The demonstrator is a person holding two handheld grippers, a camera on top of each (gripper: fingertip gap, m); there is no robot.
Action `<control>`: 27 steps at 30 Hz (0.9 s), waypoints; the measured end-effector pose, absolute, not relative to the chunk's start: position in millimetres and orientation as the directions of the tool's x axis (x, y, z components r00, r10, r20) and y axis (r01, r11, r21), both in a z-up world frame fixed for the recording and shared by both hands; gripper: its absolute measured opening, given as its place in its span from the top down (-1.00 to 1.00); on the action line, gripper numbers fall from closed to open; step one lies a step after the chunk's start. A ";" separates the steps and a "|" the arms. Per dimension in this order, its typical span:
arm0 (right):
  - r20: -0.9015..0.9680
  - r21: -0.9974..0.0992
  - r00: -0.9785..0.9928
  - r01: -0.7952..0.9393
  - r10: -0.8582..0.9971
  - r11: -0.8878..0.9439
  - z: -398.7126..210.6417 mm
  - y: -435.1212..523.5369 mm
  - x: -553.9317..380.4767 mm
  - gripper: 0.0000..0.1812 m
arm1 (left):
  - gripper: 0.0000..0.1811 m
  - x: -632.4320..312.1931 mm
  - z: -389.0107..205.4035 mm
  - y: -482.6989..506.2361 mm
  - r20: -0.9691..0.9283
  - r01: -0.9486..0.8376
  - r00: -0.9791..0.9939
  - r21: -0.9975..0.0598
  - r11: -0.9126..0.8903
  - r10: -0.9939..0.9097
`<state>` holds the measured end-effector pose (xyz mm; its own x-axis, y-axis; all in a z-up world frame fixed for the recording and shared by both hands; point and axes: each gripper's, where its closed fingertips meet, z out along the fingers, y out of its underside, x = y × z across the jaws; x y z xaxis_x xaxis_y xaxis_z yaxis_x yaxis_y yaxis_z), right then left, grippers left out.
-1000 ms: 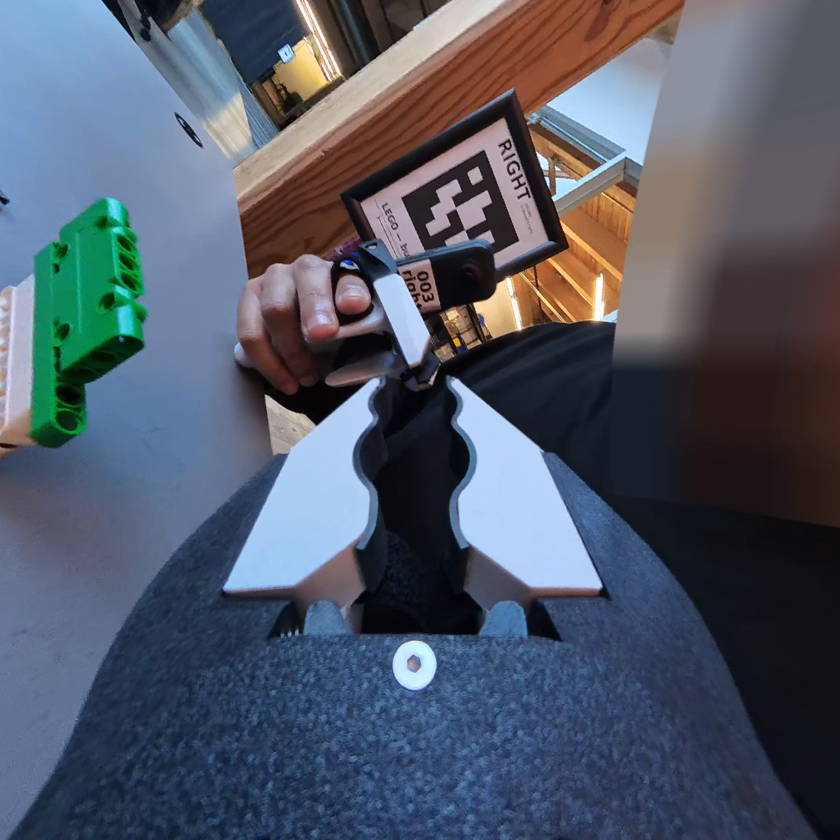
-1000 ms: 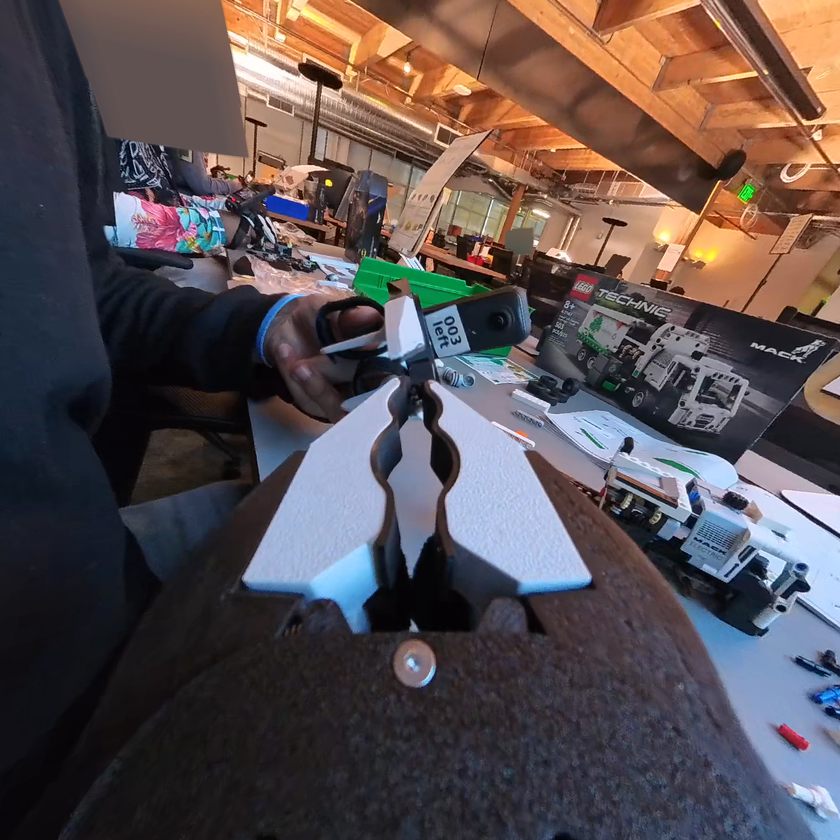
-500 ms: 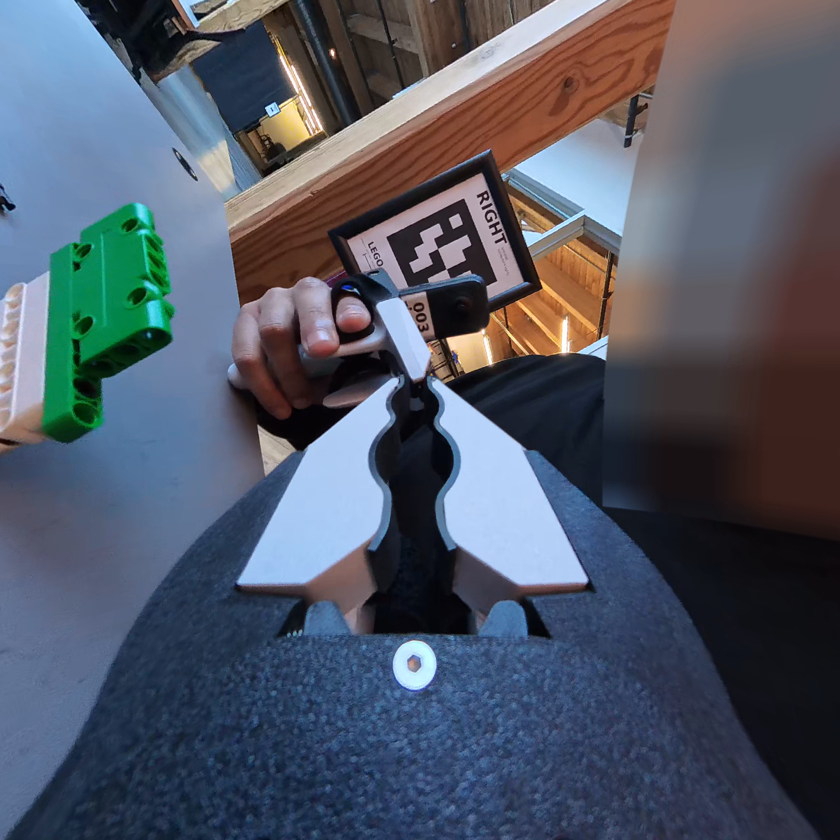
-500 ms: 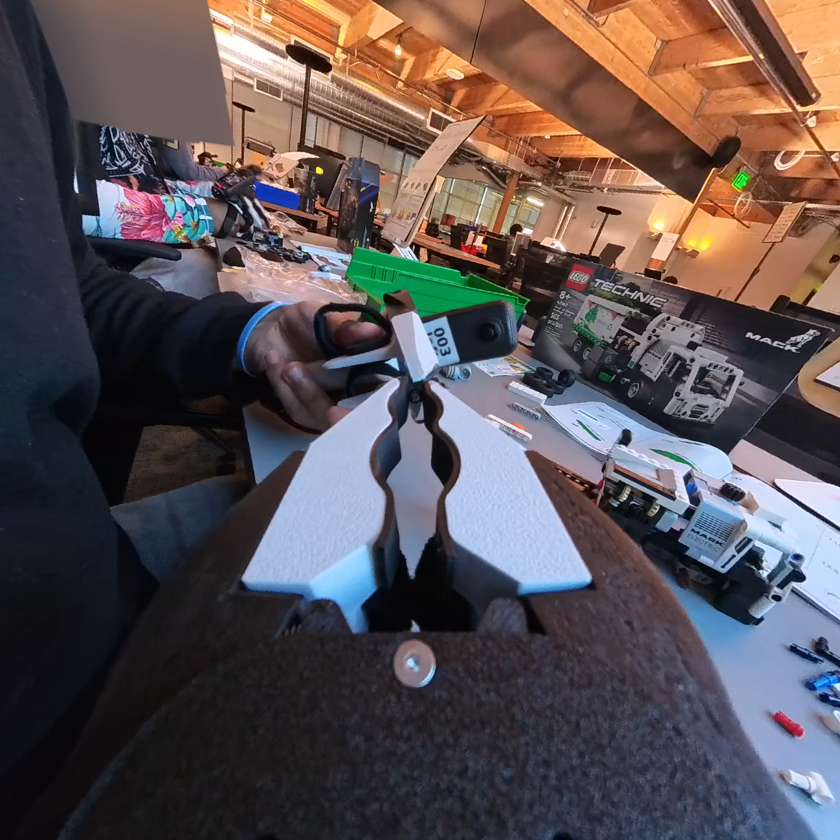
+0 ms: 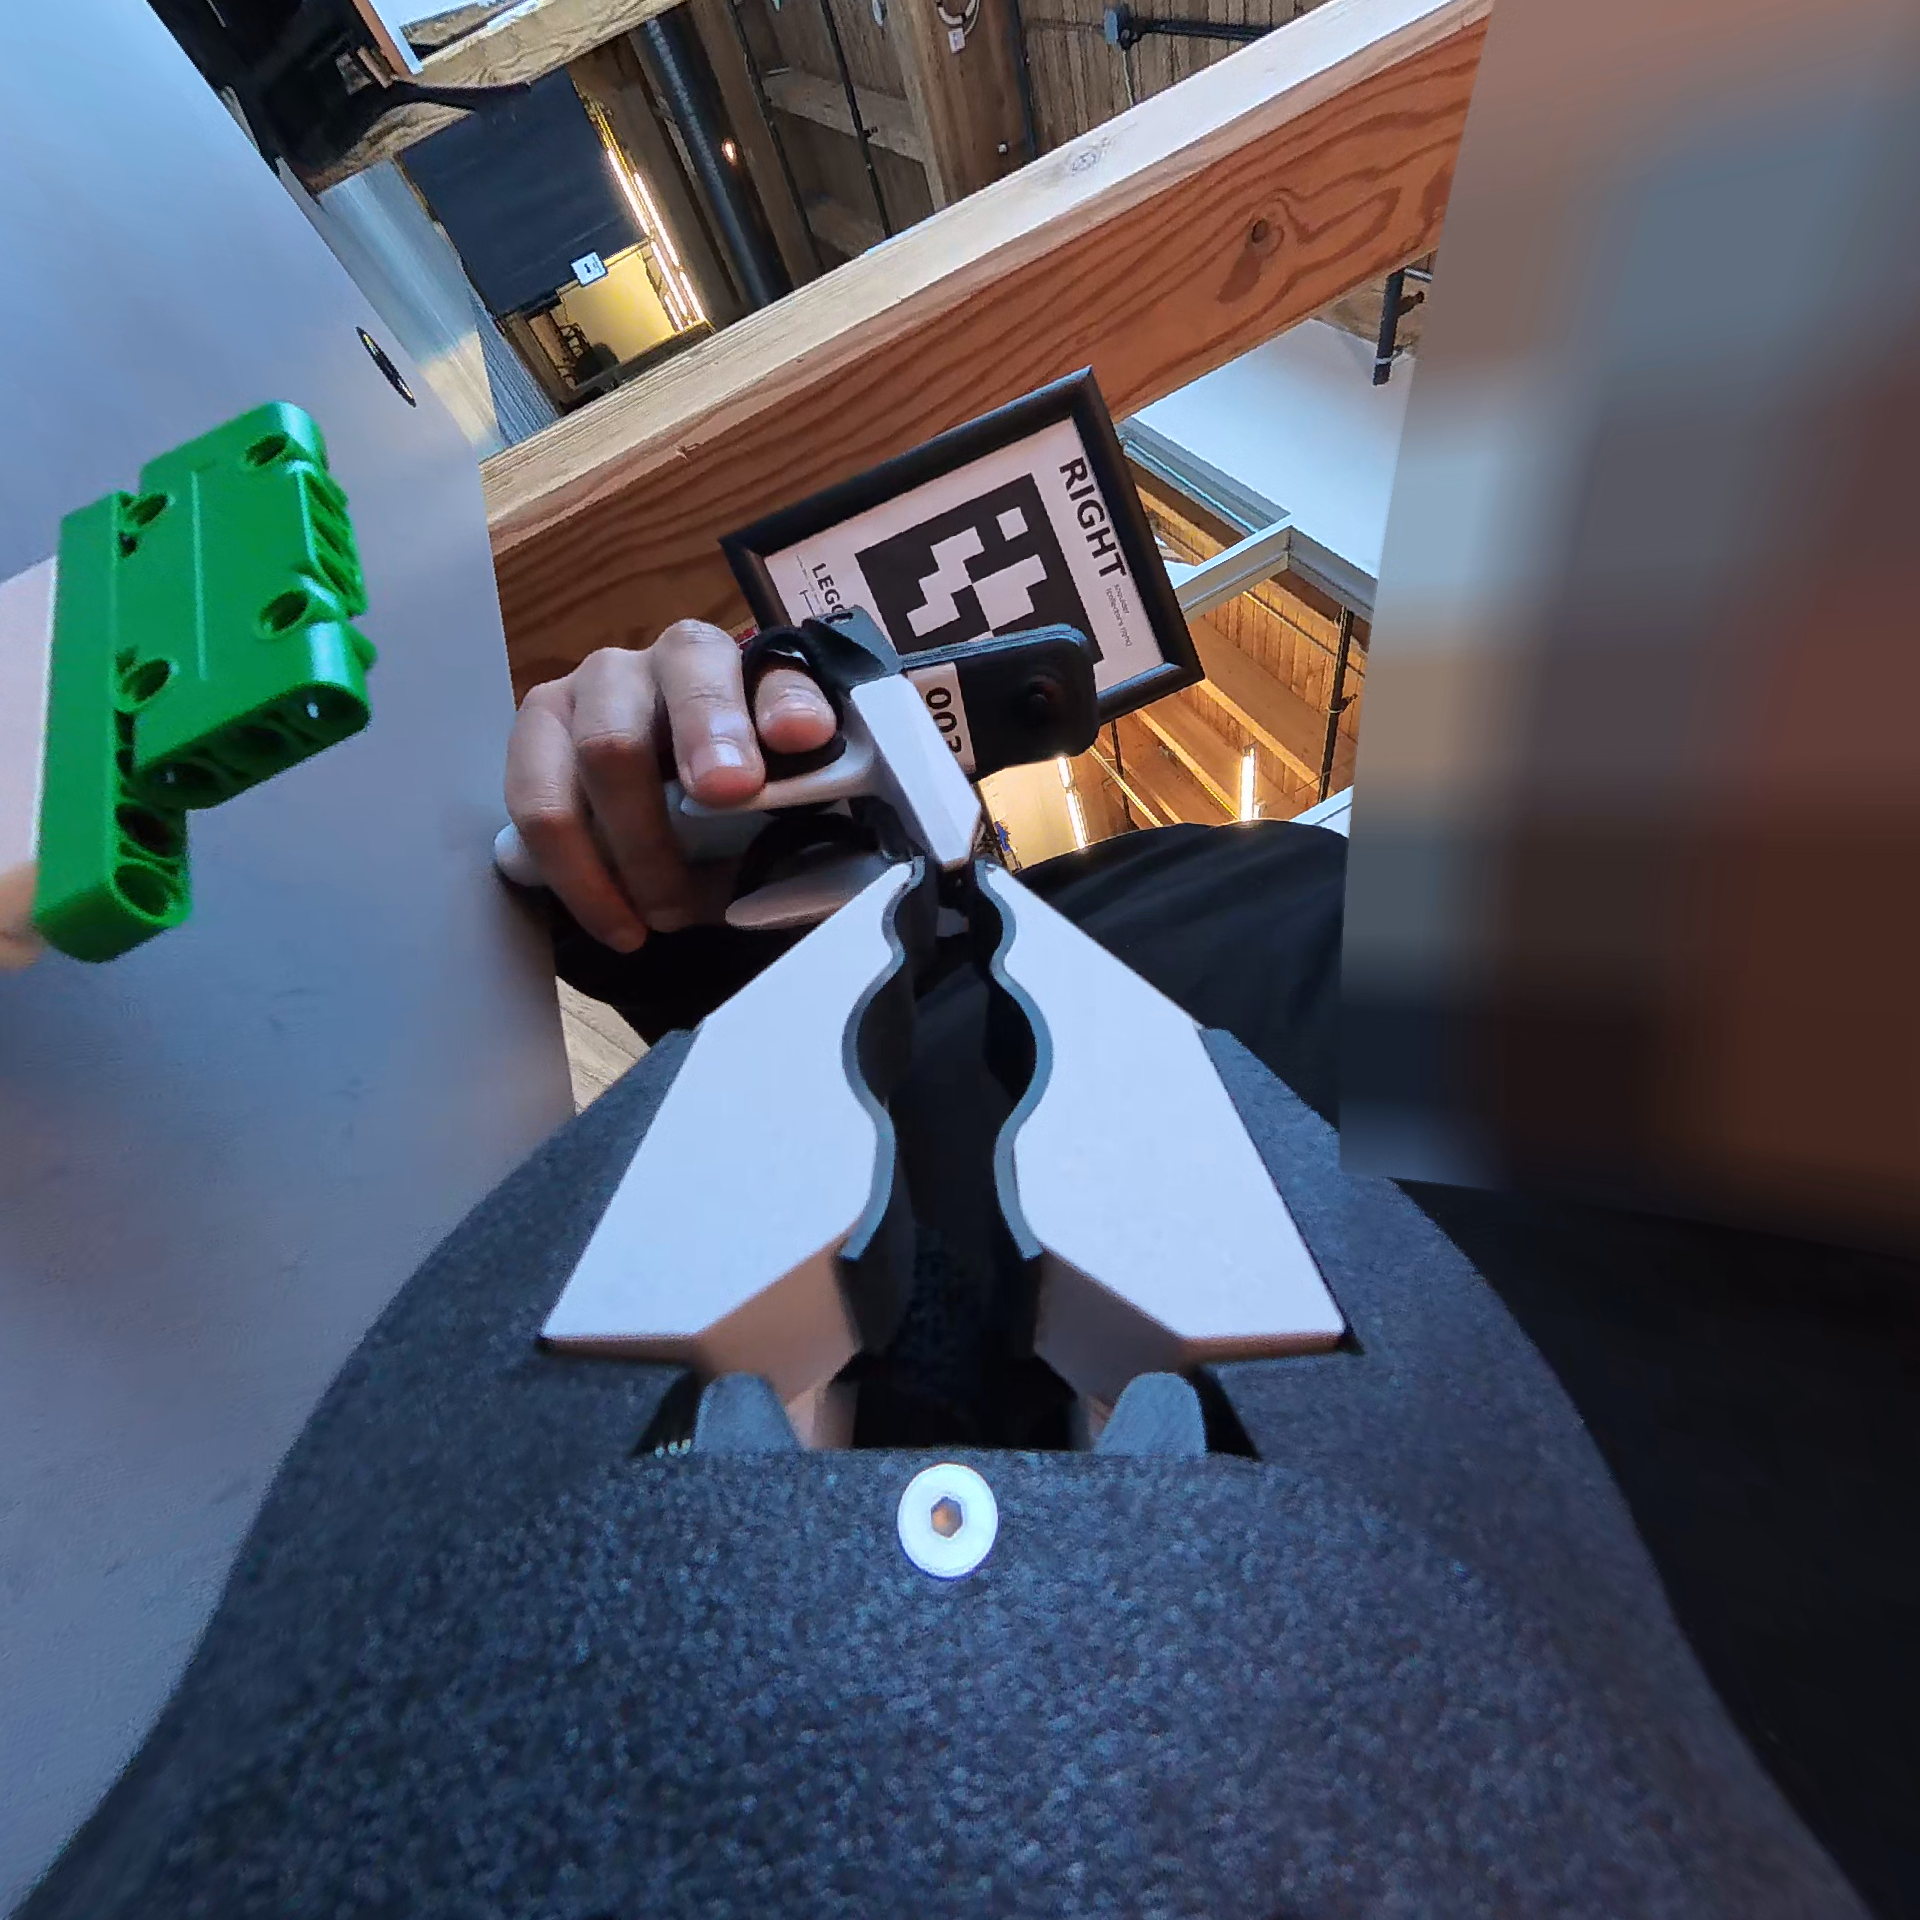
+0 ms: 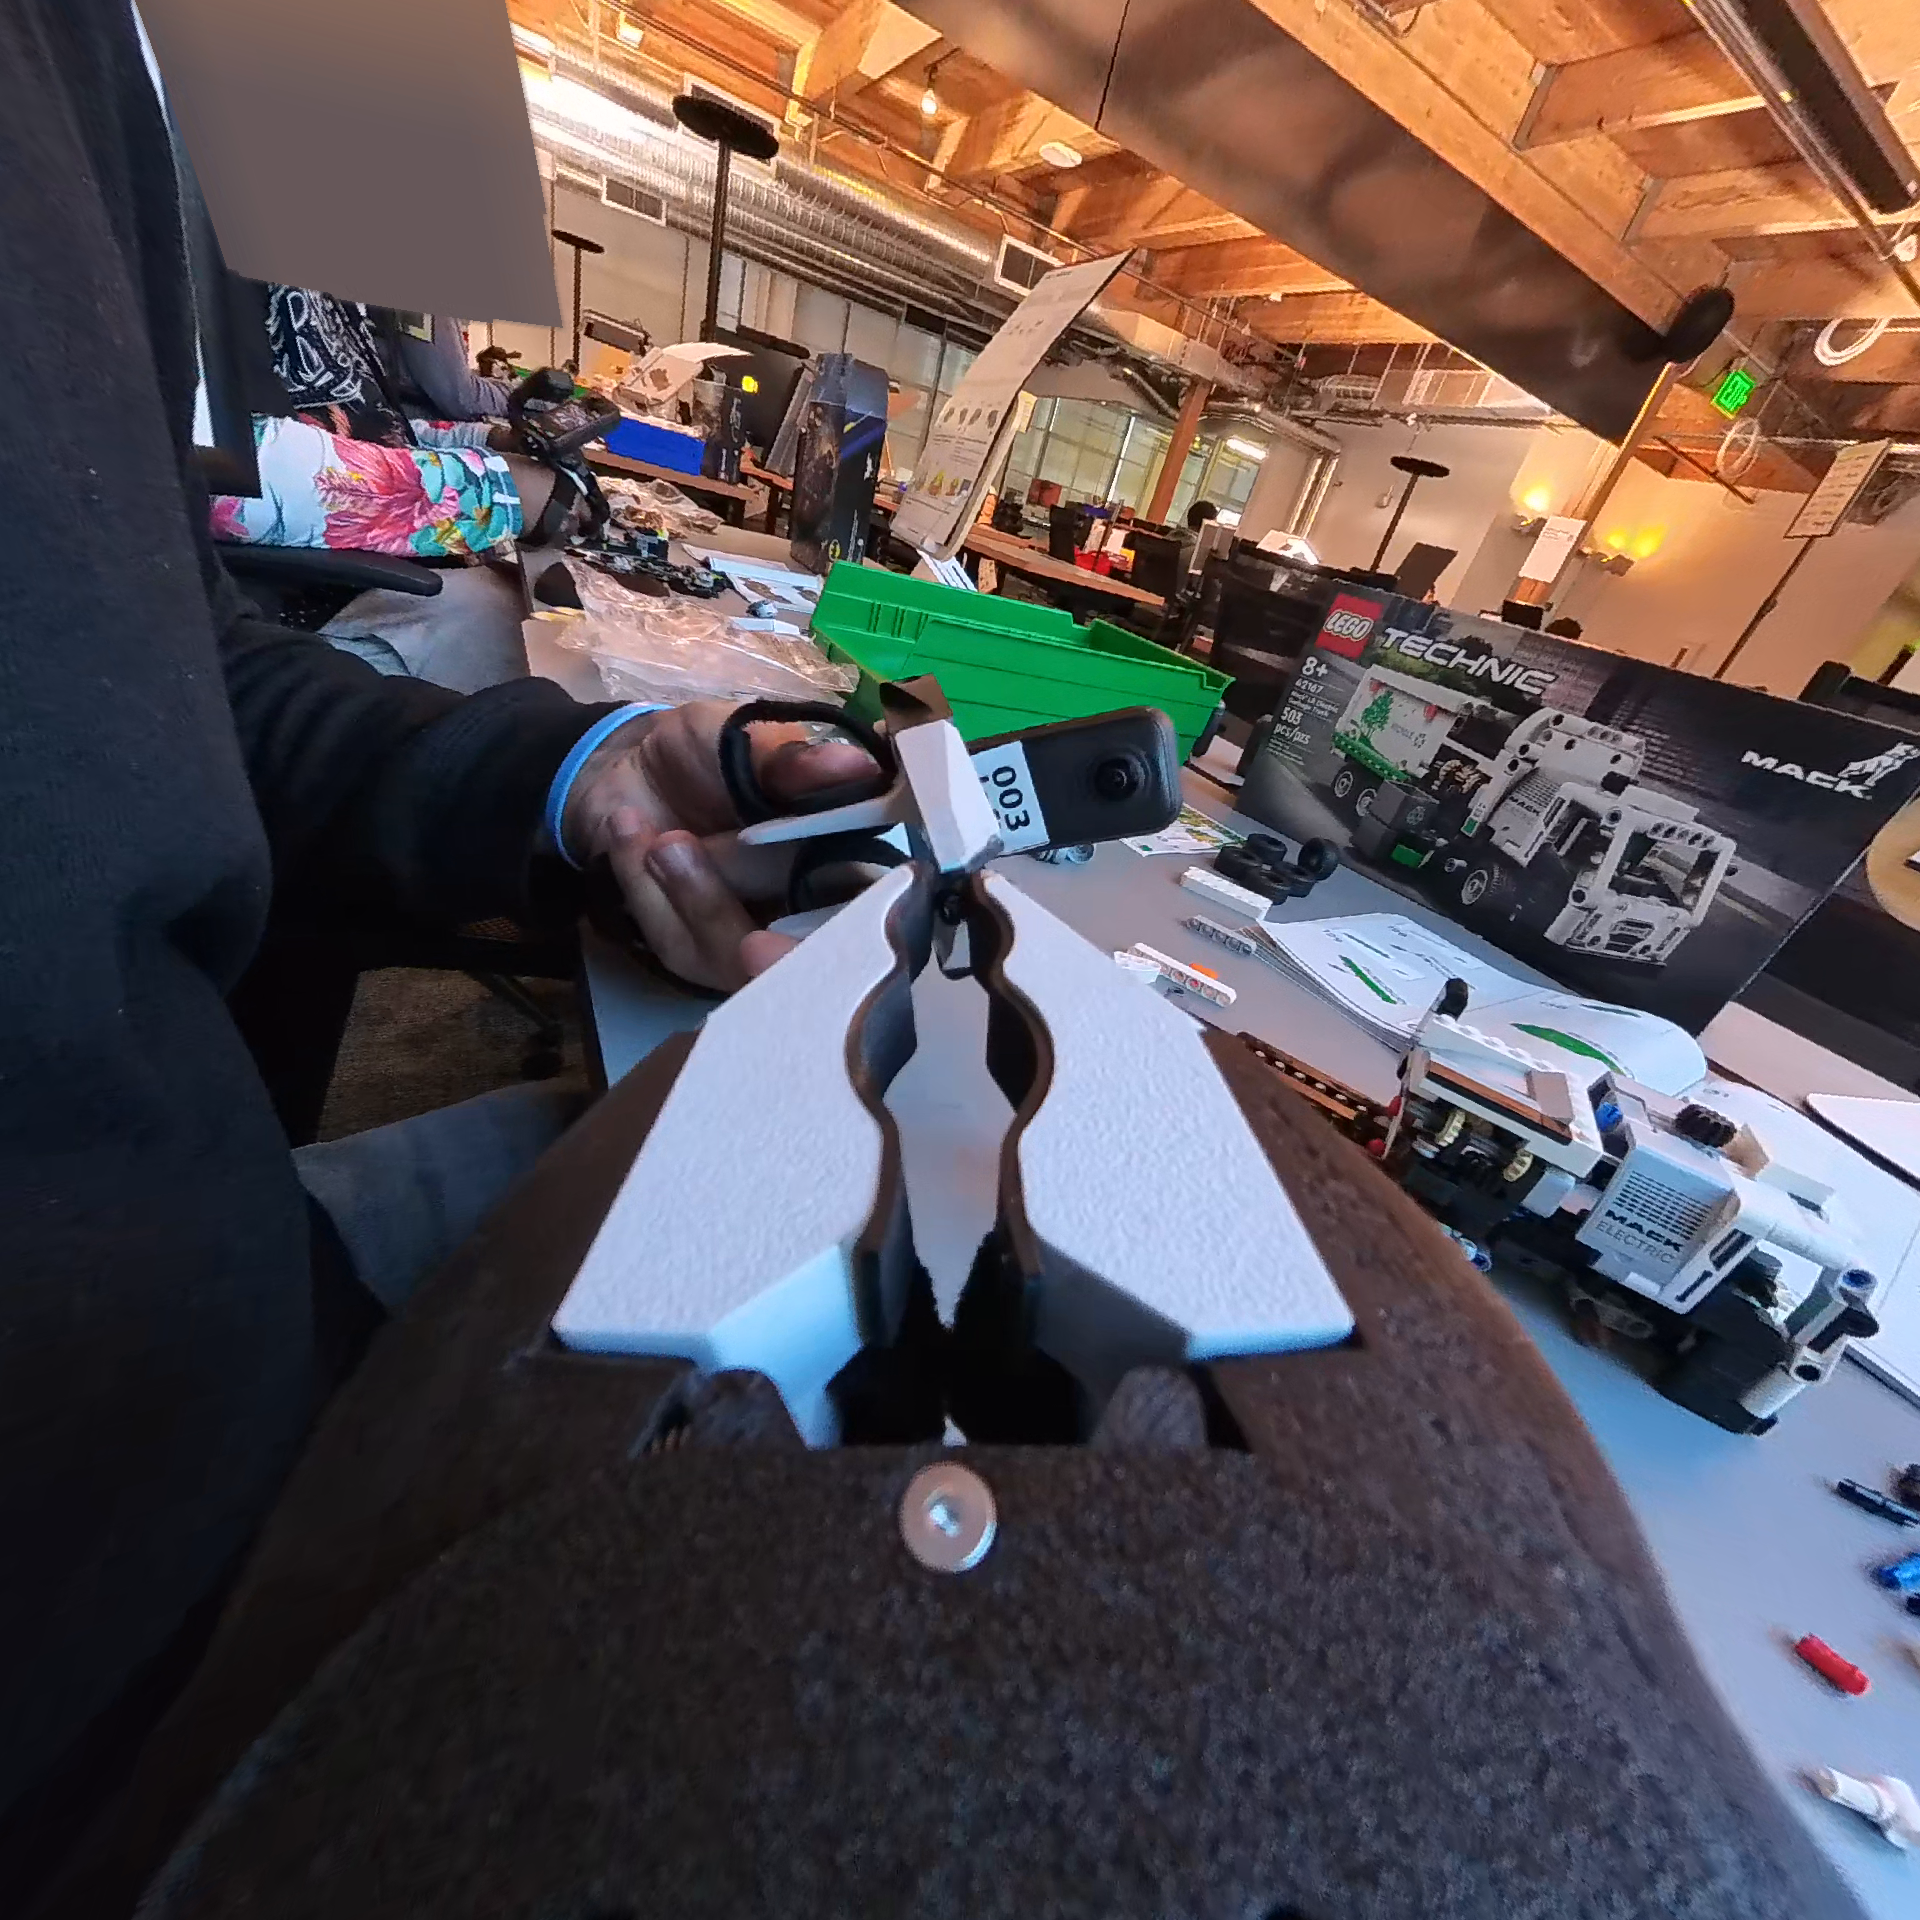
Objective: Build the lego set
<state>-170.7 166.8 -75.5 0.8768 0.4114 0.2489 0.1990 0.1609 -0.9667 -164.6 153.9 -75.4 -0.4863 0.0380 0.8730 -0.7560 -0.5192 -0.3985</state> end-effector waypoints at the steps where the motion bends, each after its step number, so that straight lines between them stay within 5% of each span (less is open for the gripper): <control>1: 0.244 -0.968 0.877 0.195 0.414 0.159 -75.4 166.6 -170.8 0.95 | 0.96 -164.8 -75.2 153.6 0.873 -0.757 -0.486 -0.397 -0.519 0.041; 27: 0.352 -0.935 0.861 0.308 0.366 0.176 -77.8 168.0 -168.7 0.95 | 0.97 -163.9 -81.3 158.1 0.883 -0.759 -0.469 -0.413 -0.503 -0.019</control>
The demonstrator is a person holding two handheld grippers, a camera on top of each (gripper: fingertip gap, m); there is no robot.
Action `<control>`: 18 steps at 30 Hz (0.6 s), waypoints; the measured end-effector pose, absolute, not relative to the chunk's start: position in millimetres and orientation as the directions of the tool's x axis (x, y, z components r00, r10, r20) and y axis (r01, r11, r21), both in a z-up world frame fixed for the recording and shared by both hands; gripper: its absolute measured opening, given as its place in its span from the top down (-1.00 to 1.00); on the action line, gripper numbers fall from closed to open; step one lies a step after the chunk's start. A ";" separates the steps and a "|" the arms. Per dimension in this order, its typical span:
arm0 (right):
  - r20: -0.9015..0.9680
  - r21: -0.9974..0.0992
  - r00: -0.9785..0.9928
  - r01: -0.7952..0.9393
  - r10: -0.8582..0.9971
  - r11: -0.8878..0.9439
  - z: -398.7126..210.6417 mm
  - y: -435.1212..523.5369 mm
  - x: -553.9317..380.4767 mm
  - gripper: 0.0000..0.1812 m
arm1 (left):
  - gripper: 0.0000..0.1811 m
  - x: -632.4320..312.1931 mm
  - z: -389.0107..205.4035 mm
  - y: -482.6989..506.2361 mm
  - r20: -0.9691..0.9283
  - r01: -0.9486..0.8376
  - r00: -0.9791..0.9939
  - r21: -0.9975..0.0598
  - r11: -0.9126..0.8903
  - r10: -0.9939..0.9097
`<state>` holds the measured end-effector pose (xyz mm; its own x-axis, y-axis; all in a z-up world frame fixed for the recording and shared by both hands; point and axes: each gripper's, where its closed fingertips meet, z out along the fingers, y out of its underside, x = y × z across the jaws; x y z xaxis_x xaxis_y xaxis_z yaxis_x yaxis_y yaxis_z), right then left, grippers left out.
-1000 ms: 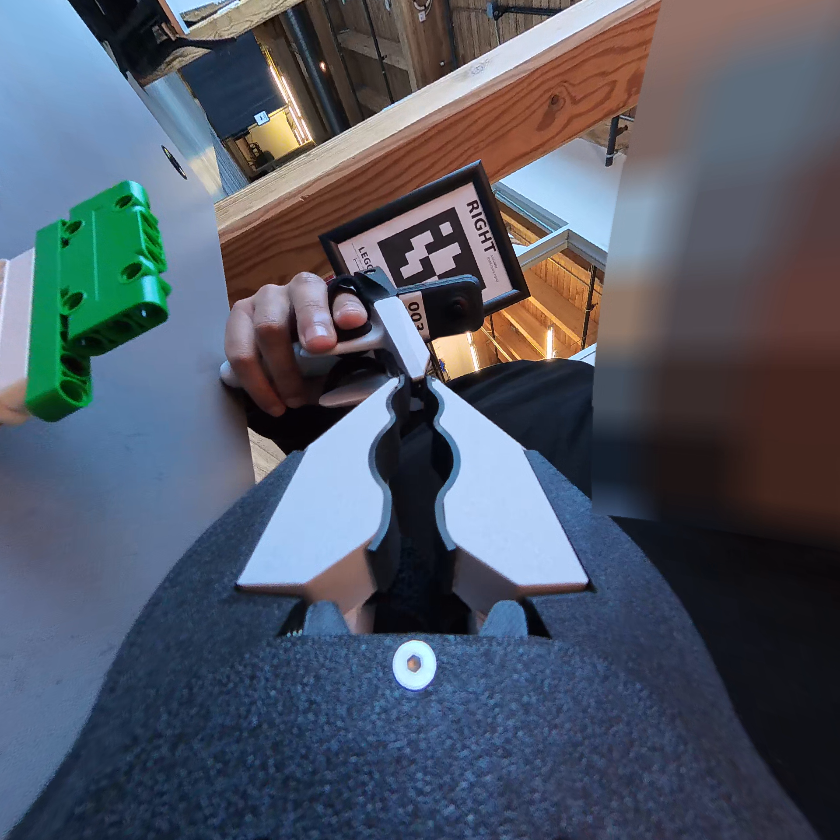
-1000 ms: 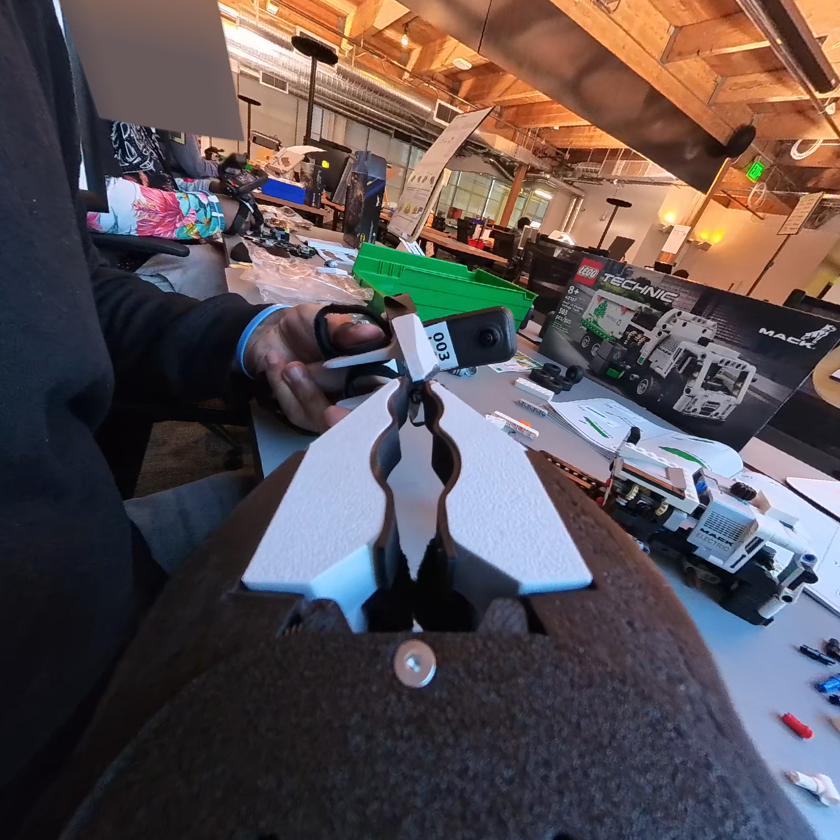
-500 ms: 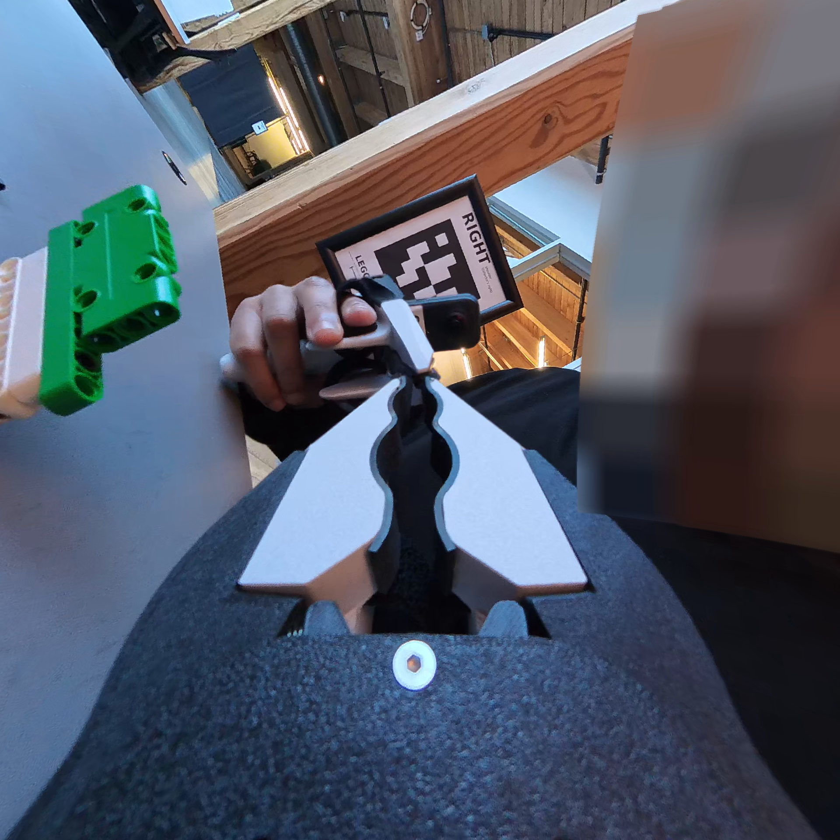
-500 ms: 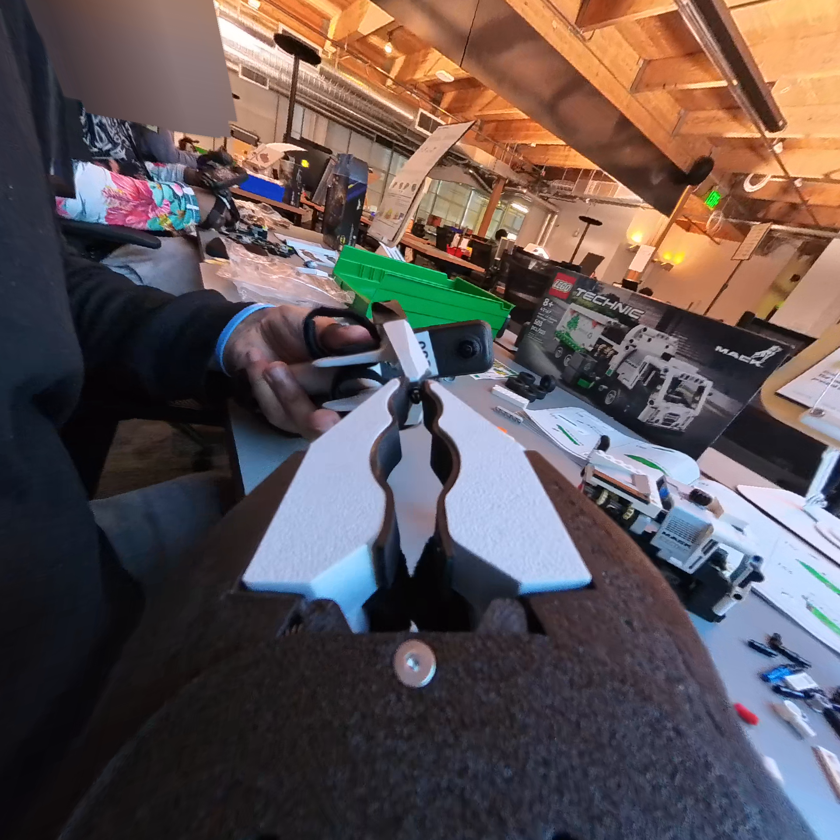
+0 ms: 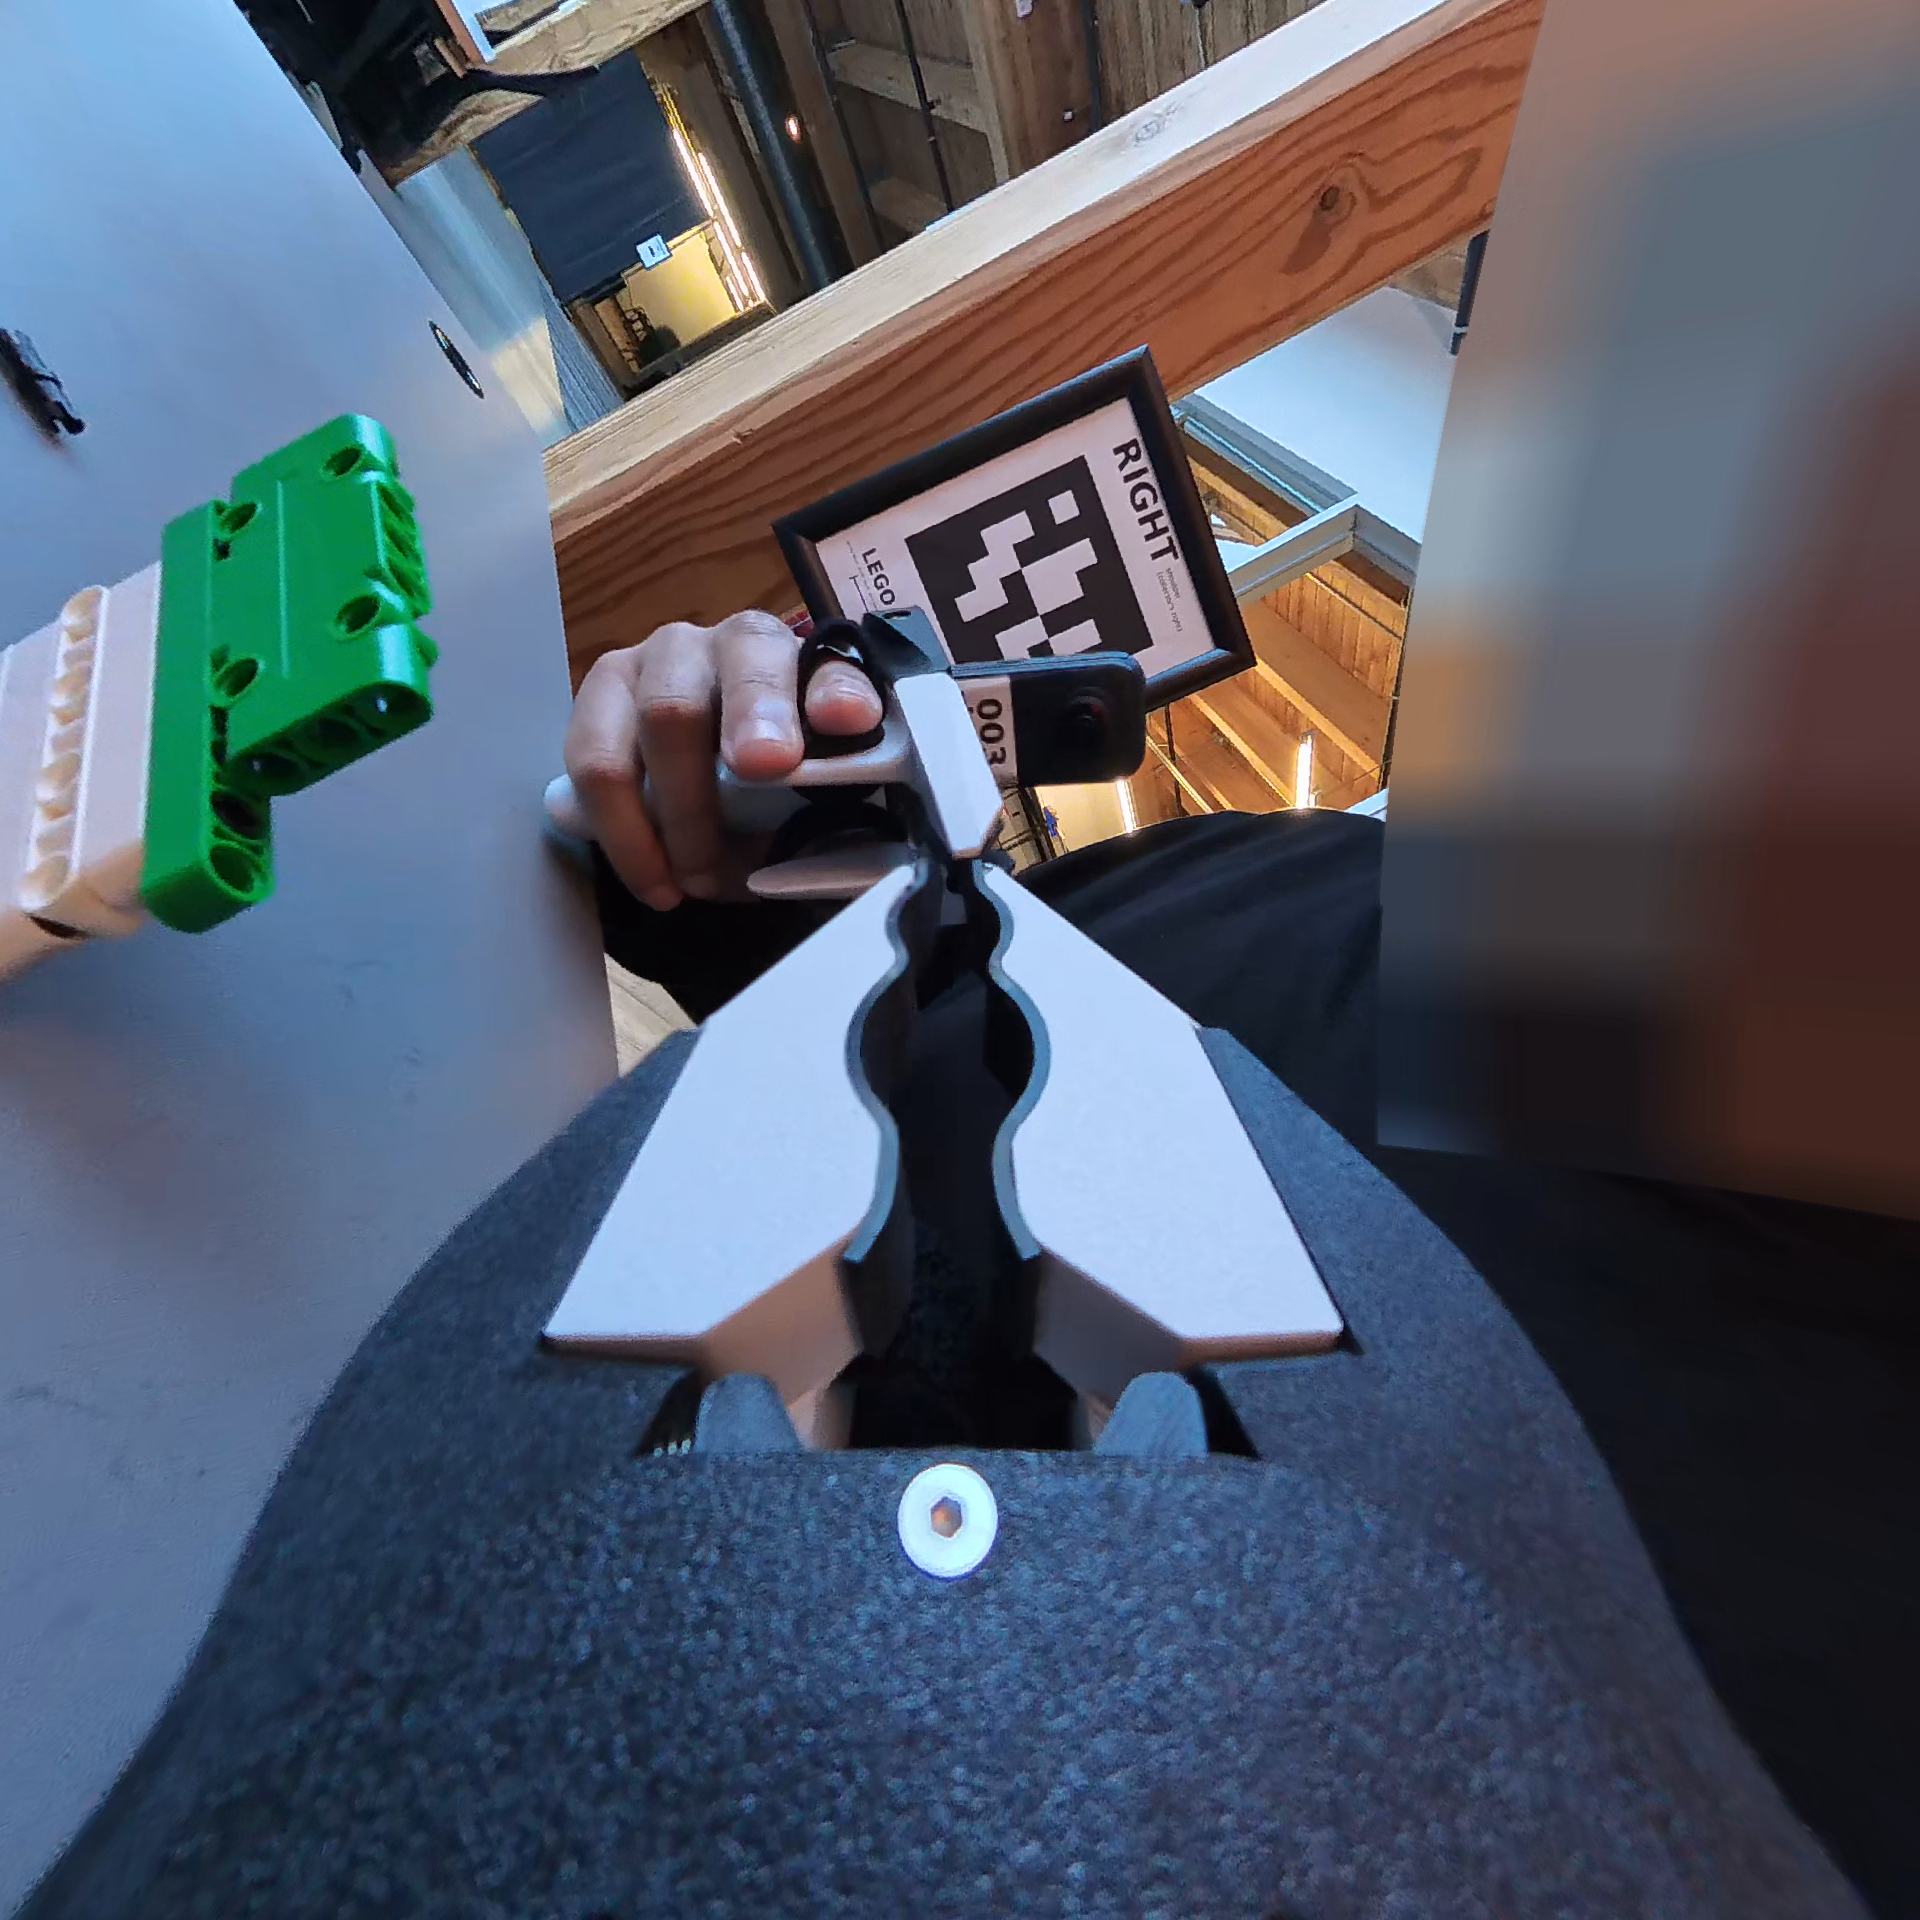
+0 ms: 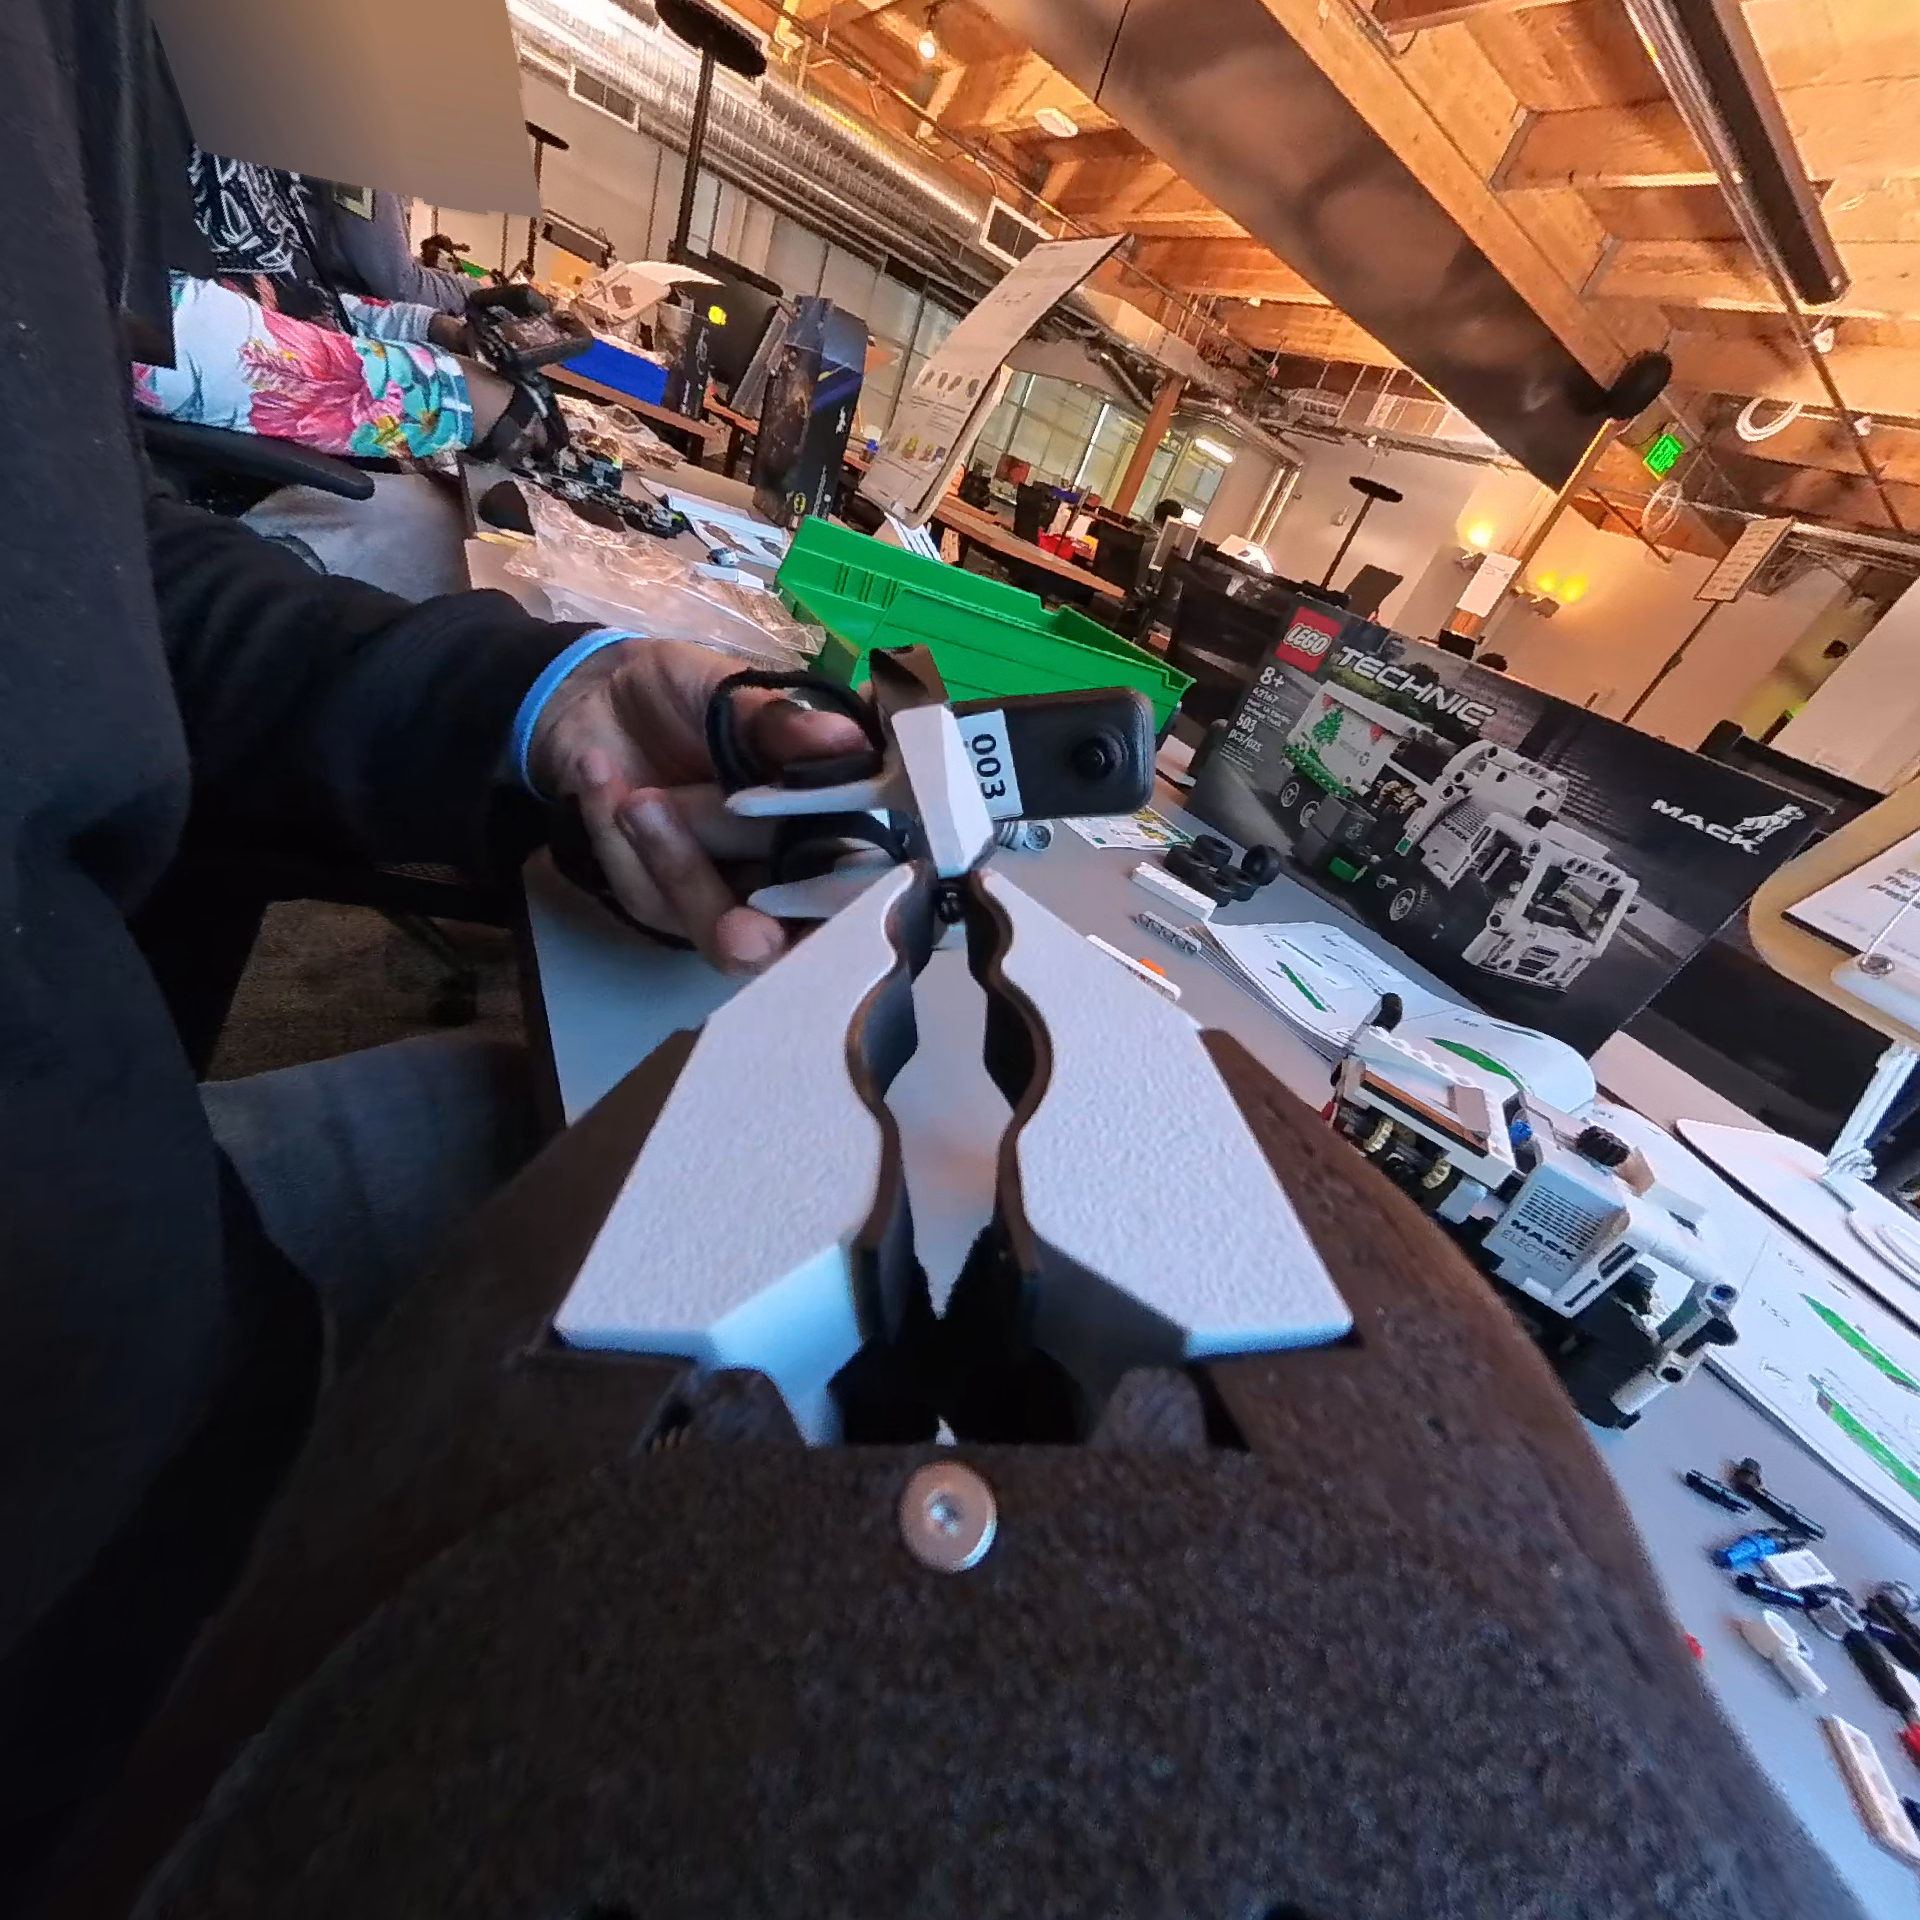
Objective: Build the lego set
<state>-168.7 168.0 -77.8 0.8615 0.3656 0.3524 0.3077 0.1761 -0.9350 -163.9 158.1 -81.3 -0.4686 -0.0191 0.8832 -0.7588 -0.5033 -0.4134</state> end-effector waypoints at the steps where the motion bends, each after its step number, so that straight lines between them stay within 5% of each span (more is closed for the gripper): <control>1: 0.356 -0.934 0.859 0.313 0.368 0.174 -78.7 168.1 -169.0 0.95 | 0.99 -164.6 -80.6 157.9 0.883 -0.762 -0.469 -0.411 -0.501 -0.011; 18: 0.395 -0.919 0.842 0.358 0.366 0.167 -82.5 167.2 -169.9 0.95 | 0.88 -162.5 -86.2 157.5 0.895 -0.776 -0.444 -0.403 -0.484 -0.034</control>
